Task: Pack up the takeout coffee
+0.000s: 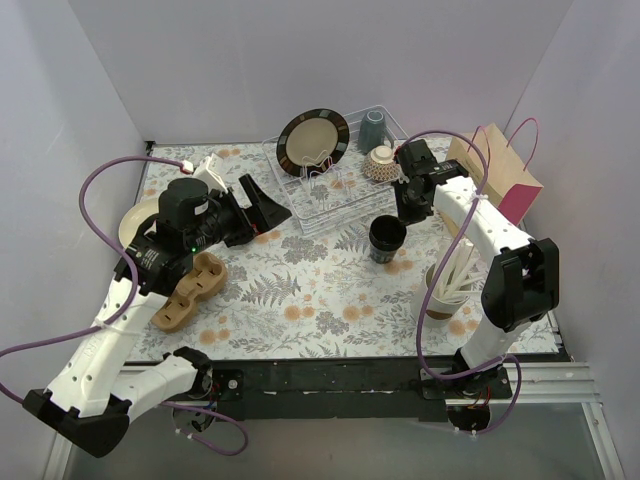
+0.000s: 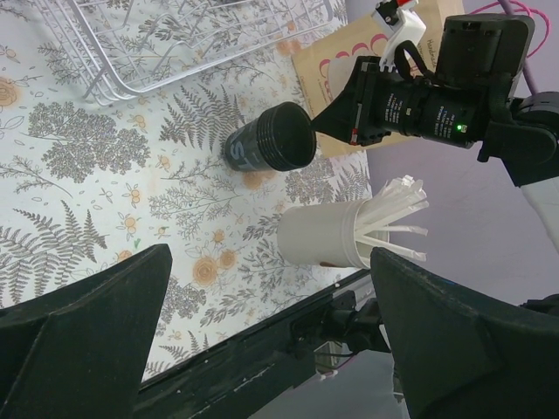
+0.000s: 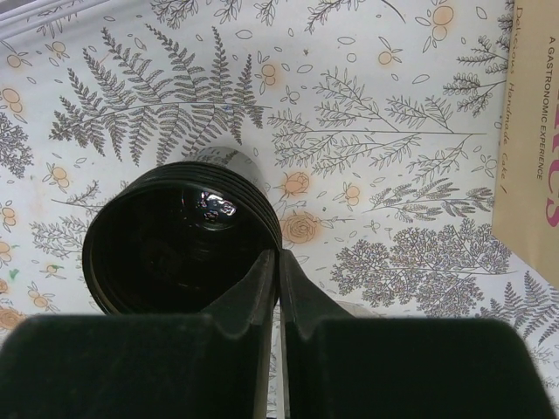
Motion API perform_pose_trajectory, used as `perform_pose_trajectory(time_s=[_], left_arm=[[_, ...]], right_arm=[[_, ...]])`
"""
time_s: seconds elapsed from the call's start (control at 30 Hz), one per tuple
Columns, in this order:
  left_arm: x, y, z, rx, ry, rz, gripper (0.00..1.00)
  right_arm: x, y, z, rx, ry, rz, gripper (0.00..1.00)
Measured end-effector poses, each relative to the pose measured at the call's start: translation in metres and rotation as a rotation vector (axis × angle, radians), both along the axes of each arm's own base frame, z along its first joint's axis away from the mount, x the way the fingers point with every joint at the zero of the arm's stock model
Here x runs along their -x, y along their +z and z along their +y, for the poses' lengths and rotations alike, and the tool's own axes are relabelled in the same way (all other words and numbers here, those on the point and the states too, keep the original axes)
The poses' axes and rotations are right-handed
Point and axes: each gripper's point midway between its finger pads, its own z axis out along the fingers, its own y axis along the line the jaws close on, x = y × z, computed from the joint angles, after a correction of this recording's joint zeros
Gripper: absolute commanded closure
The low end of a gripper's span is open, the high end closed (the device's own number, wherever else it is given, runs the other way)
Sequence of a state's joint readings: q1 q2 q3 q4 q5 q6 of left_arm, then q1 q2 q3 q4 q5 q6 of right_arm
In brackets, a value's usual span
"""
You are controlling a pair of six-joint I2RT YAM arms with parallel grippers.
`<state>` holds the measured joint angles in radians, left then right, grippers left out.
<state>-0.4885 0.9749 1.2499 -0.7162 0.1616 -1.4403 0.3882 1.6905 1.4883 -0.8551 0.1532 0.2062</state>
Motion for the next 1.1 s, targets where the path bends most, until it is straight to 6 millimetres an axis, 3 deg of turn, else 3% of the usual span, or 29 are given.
perform_pose_trajectory(time_s=[0.3, 0.47, 0.73, 0.97, 1.1], left_arm=[[0.001, -0.001, 0.002, -0.004, 0.005, 0.003, 0.02], [0.001, -0.001, 0.002, -0.005, 0.005, 0.003, 0.02], [0.002, 0.001, 0.004, -0.003, 0.011, -0.005, 0.02], [0.004, -0.009, 0.004, -0.01, 0.013, 0.014, 0.02], [0.004, -0.009, 0.004, -0.009, 0.013, 0.015, 0.02]], right_arm=[[0.0, -0.004, 0.0, 0.002, -0.003, 0.011, 0.78], [0.0, -0.008, 0.001, 0.004, 0.0, 0.023, 0.9], [0.0, -0.008, 0.001, 0.001, -0.001, 0.023, 0.8], [0.001, -0.008, 0.001, 0.001, -0.001, 0.027, 0.97], [0.001, -0.008, 0.003, -0.008, 0.002, 0.03, 0.93]])
